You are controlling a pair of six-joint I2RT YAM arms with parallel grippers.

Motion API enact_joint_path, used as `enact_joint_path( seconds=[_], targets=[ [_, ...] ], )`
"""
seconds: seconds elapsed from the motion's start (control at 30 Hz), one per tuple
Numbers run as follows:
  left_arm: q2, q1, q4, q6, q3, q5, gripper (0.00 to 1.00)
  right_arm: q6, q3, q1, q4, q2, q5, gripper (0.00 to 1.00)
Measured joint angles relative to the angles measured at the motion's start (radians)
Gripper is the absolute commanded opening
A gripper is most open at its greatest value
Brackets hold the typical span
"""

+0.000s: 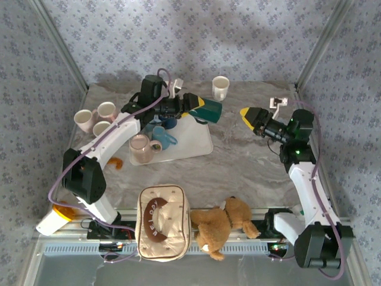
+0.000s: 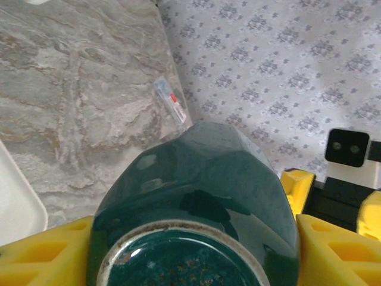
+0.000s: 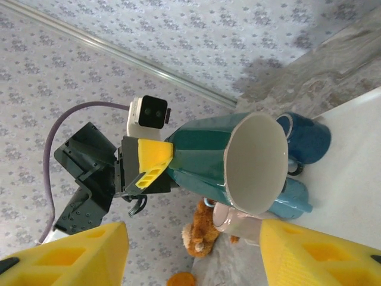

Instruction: Turn the mug right side up

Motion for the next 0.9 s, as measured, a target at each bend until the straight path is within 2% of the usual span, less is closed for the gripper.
enact_joint_path(
  seconds=[0.2,0.37,0.6,0.9],
  targets=[
    [-0.001,0.0,0.061,-0.048,0.0,0.051,0.58,0.023,0.002,0.06,0.053,0.071,-0.003,0.53],
    [-0.002,0.0,0.092,-0.071,0.0,0.084,0.57,0.023,0.026,0.085,0.073,0.115,-0.014,0.44],
    [-0.002,0.0,0.113,-0.093,0.0,0.123,0.55,0.017,0.056,0.126,0.13,0.141,-0.037,0.42],
    [-0.002,0.0,0.114,-0.11,0.0,0.141,0.51,0.014,0.076,0.156,0.178,0.166,-0.045,0.33]
  ],
)
